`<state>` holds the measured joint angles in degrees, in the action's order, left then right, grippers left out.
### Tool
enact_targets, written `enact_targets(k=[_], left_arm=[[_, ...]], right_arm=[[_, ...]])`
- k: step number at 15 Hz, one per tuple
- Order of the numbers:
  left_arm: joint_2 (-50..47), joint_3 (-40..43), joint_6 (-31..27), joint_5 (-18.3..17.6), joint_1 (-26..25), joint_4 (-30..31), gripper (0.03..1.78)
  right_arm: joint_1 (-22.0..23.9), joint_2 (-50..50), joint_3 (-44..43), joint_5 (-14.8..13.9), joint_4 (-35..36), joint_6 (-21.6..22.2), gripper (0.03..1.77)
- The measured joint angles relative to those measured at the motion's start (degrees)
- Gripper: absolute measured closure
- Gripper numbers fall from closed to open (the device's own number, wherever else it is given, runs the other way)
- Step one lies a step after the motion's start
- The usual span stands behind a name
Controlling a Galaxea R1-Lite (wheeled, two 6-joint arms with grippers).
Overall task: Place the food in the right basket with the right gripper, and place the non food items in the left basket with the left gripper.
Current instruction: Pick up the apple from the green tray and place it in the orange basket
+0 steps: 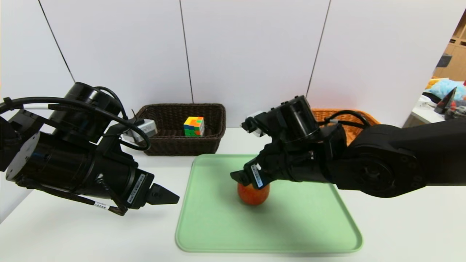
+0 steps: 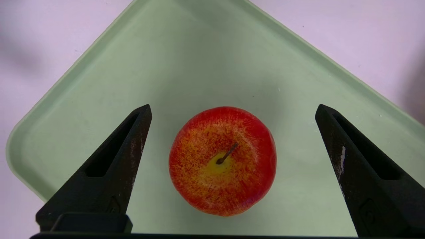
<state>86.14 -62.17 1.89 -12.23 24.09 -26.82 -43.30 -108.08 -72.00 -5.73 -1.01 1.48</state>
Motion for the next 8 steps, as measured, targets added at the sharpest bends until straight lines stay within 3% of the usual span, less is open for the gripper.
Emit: enact_targets(k=[5,8], left_arm=[[0.05,0.02,0.01,-0.01,0.00,0.01,0.12],[0.11,0.02,0.01,-0.15,0.00,0.61,0.12]], right_arm=[[-0.46,-2.97,-6.11,-0.17,-9.76,4.75,0.10],[-0.50,-4.32,-7.94,-1.93,-12.50,5.27,0.10]])
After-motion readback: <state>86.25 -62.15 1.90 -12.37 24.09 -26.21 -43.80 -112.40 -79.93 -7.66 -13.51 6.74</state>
